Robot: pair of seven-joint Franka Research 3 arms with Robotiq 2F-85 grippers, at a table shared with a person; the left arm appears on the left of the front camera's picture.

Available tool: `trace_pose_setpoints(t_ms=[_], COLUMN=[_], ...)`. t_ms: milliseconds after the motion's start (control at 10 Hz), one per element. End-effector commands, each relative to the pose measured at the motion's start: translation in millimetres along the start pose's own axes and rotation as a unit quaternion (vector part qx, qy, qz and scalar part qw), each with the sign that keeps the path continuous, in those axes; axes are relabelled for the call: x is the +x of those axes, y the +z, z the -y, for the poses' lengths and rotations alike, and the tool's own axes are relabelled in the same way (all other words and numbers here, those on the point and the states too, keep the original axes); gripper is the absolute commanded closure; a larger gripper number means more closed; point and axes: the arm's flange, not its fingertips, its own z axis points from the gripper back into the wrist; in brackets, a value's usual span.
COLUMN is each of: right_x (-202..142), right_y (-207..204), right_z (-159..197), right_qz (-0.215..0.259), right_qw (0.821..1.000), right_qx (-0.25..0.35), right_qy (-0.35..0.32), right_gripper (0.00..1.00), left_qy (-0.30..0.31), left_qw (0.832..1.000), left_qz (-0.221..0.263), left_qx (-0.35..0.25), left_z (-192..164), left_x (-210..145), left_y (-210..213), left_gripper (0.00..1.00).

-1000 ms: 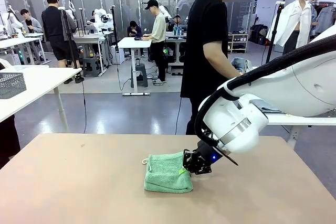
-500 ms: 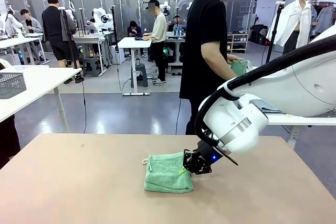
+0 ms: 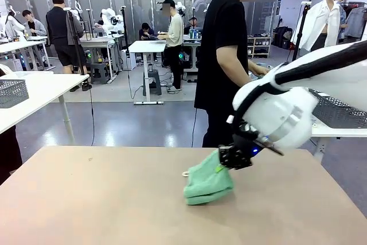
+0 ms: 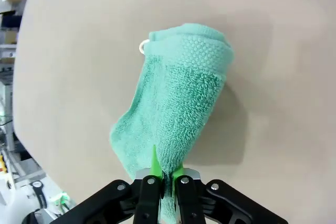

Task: Fold the towels and place them in the basket.
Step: Place the folded Towel with hook on the right side of the table.

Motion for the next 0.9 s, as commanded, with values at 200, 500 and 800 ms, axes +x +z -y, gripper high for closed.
trace_pose_setpoints(t_ms=[200, 500, 800], right_x=[-22, -40, -47], right_y=[59, 87, 96], right_z=[75, 137, 174], right_qz=[-0.023, -0.035, -0.051], right_qw=[0.996, 0.989, 0.984], right_qx=[-0.088, -0.14, -0.169], right_qy=[0.012, 0.015, -0.001], right_gripper=[0.92, 0.92, 0.77], left_qy=[-0.008, -0.008, -0.008], left_qw=[1.0, 1.0, 1.0], left_qz=[0.006, 0.006, 0.006], left_qx=[-0.008, -0.008, -0.008], left_z=[8, 8, 8], left_x=[-6, -6, -6], left_y=[7, 7, 7], left_gripper=[0.0, 0.0, 0.0])
